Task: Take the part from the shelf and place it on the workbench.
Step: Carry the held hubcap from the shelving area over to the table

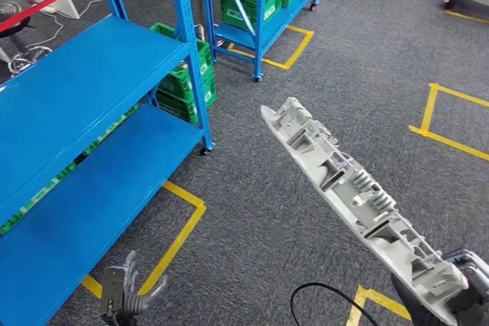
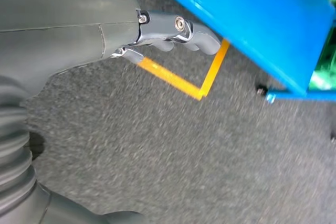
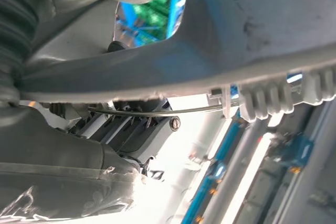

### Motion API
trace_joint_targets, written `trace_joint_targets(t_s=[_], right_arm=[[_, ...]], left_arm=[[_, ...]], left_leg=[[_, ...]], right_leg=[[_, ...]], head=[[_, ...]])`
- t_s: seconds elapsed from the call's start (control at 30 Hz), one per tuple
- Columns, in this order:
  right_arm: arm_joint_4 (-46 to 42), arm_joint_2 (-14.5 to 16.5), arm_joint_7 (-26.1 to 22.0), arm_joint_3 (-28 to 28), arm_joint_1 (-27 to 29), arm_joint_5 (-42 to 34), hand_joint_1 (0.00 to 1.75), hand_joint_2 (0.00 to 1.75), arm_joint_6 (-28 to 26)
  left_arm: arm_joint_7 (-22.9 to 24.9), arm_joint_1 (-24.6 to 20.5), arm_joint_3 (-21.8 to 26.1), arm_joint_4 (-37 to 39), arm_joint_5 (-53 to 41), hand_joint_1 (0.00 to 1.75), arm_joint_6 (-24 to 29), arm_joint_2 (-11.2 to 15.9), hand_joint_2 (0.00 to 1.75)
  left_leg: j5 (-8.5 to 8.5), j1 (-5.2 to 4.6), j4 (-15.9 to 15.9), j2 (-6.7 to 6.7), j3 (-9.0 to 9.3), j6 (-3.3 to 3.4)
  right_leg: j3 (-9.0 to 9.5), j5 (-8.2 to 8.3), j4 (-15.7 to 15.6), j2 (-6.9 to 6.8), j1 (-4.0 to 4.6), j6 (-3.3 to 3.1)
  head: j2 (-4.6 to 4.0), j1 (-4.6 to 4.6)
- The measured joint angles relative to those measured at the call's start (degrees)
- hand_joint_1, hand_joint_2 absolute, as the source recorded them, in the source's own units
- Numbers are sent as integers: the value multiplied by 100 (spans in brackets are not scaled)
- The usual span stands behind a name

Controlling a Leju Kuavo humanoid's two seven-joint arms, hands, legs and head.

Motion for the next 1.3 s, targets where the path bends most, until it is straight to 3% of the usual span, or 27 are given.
trace_joint_targets(t_s=[0.03,0.07,0.13,0.17,0.2,0.23,0.27,0.33,0.37,0.43,0.47,0.53,0.6,0.67,0.73,0.8,0.83,0.9,0.97,1.0,1.03,1.1,1.17,1.2,1.23,1.27,1.3], right_arm=[[-3,0,2,-1,14,3,175,175,-3],[-7,0,3,-2,22,7,175,175,-8],[-30,1,6,-3,27,15,175,175,-27],[-45,1,5,-3,34,19,175,175,-46],[-60,2,5,-3,48,22,175,175,-66],[-70,3,5,-4,68,24,175,175,-87],[-80,3,7,-6,84,25,175,175,-105],[-89,6,15,-9,98,31,175,175,-128],[-91,7,19,-10,99,34,175,175,-136],[-91,7,21,-11,107,38,175,175,-148],[-91,7,23,-12,114,38,175,175,-154],[-91,7,27,-13,127,37,175,175,-163],[-92,7,27,-14,126,36,175,175,-175],[-95,7,27,-14,125,29,175,175,-189],[-99,7,27,-14,139,19,175,175,-201],[-106,8,25,-10,143,17,175,175,-210],[-108,8,23,-7,134,17,175,175,-211],[-108,9,18,1,123,13,175,175,-212],[-107,9,19,5,136,8,175,175,-213],[-107,9,20,6,144,6,175,175,-213],[-107,9,20,5,149,3,175,175,-214],[-107,9,16,6,148,-8,175,175,-216],[-109,9,14,8,133,-21,175,175,-222],[-113,9,15,8,129,-25,175,175,-226],[-117,8,16,6,128,-26,175,175,-228],[-124,8,15,2,134,-25,175,175,-232],[-123,8,14,0,134,-25,175,175,-234]], left_arm=[[0,-10,-3,4,-2,0,0,2,175],[0,-18,-7,8,-5,0,0,5,175],[0,-29,-26,10,-24,0,1,13,175],[0,-30,-48,11,-35,0,2,16,175],[0,-30,-80,11,-45,0,5,14,175],[0,-30,-113,12,-50,0,11,13,175],[-1,-27,-147,13,-50,0,21,10,175],[-1,-7,-203,13,-46,0,43,12,175],[-2,12,-232,13,-37,0,57,17,175],[-1,54,-297,13,-13,0,91,31,175],[-1,67,-331,12,-2,0,109,38,175],[-1,75,-390,10,12,0,135,52,175],[-2,78,-434,8,30,0,155,70,175],[-2,84,-466,7,48,0,177,79,175],[-2,84,-508,3,58,0,201,82,175],[-2,87,-552,-13,63,0,216,86,175],[-2,94,-566,-20,64,0,219,90,175],[-2,115,-573,-25,66,0,221,98,175],[-2,136,-578,-25,74,0,230,103,175],[-2,140,-585,-25,86,0,239,103,175],[-2,141,-595,-26,98,0,251,103,175],[-2,149,-616,-27,132,0,270,101,175],[-2,155,-630,-34,167,0,280,105,175],[-2,151,-638,-42,182,0,281,109,175],[-2,140,-649,-51,189,0,282,115,175],[-2,127,-661,-60,192,0,282,120,175],[-2,112,-672,-65,196,0,282,123,175]], left_leg=[[58,-4,13,72,-89,-18],[103,-10,27,133,-161,-41],[178,-19,64,242,-241,-97],[211,-13,76,300,-253,-125],[245,0,85,368,-258,-151],[256,22,97,368,-264,-190],[188,44,150,264,-287,-233],[-176,74,568,-91,-448,-311],[-413,81,937,-235,-586,-331],[-664,84,1595,-317,-818,-341],[-629,87,1700,-327,-829,-341],[-307,107,1290,-368,-557,-338],[-54,147,561,-576,-118,-340],[-110,172,135,-740,143,-323],[-238,176,27,-672,227,-266],[-320,176,3,-557,344,-191],[-365,172,-1,-497,419,-162],[-493,151,-2,-366,564,-129],[-653,139,-4,-238,748,-126],[-743,138,-6,-182,861,-130],[-842,137,-11,-124,991,-137],[-1058,121,-26,-12,1238,-167],[-1233,71,-110,111,1440,-224],[-1248,44,-142,162,1523,-257],[-1208,29,-154,199,1565,-291],[-1111,28,-38,165,1547,-314],[-996,32,241,63,1396,-332]], right_leg=[[265,138,-241,-57,-2,6],[634,155,-642,-179,2,10],[1271,-44,-1520,-403,46,-32],[1417,-146,-1776,-447,74,-74],[1428,-166,-1889,-405,99,-133],[1376,-130,-1882,-346,101,-198],[1344,-92,-1884,-284,101,-251],[1276,-13,-1890,-150,84,-345],[1235,13,-1889,-70,82,-372],[1165,53,-1888,103,82,-403],[1145,64,-1888,191,82,-404],[1152,78,-1886,353,72,-383],[1150,63,-1881,503,59,-336],[1124,41,-1844,638,55,-270],[1120,23,-1799,701,55,-217],[1010,-32,-1559,483,69,-172],[834,-90,-1269,322,75,-151],[246,-268,-441,85,80,-129],[-269,-405,38,35,83,-144],[-381,-376,-15,25,90,-162],[-403,-230,-247,-14,105,-192],[-347,456,-945,-267,176,-290],[-311,958,-1344,-454,231,-376],[-302,1006,-1401,-430,232,-398],[-260,939,-1391,-349,214,-418],[-203,909,-1427,-261,192,-439],[-129,876,-1469,-191,173,-459]], head=[[0,1],[0,0],[0,-15],[0,-16],[0,-15],[0,-9],[0,1],[0,-16],[0,-25],[0,-35],[0,-35],[0,-36],[0,-34],[0,-35],[1,-37],[0,4],[0,26],[0,61],[0,62],[0,62],[0,64],[0,79],[-1,81],[-1,81],[-1,69],[1,57],[1,45]])
